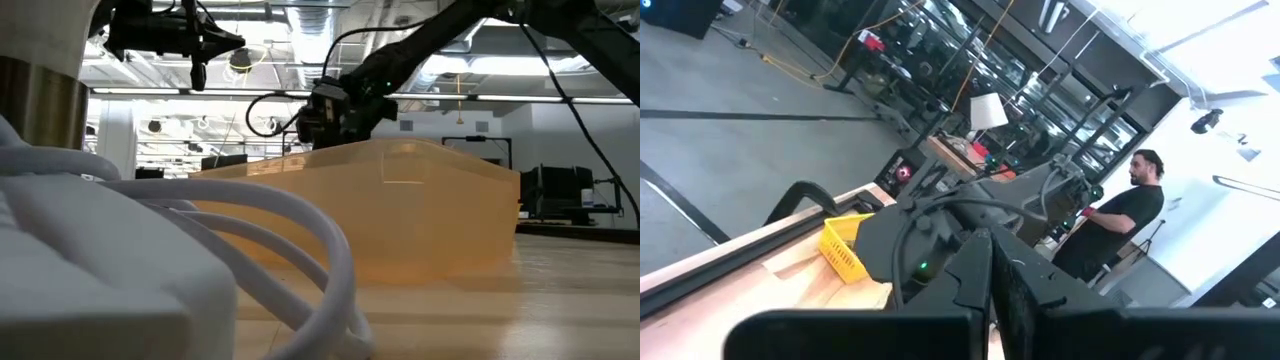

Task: Pick & Place School Supplies
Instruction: Put the yellow eraser into the red bin

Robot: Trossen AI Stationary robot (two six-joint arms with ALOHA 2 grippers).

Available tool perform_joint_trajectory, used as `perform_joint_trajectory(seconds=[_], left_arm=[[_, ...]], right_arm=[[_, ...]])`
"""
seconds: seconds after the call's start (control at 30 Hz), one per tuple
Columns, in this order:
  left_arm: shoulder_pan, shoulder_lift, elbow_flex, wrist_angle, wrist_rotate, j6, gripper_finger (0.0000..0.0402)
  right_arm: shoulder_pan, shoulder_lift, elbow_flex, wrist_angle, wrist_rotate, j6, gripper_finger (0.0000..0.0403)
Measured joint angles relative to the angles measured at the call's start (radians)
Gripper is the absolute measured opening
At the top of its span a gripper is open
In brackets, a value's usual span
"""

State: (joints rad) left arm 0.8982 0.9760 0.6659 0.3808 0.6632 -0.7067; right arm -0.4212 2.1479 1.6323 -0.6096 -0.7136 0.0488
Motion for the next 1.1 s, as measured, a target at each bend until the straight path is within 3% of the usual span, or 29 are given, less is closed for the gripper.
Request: perform_joint_trajectory(seconds=[0.57,1.1], left_arm=[[0.000,0.001,0.000,0.001,0.000,0.002,0.0000],[-0.002,0.001,0.000,0.000,-0.001,0.016,0.0000]], right_arm=[[0.014,0.000,-0.193,0.316,0.007,0.115,0.0000],[0.051,0.082,-0.194,0.436,-0.070,0.185,0.0000]])
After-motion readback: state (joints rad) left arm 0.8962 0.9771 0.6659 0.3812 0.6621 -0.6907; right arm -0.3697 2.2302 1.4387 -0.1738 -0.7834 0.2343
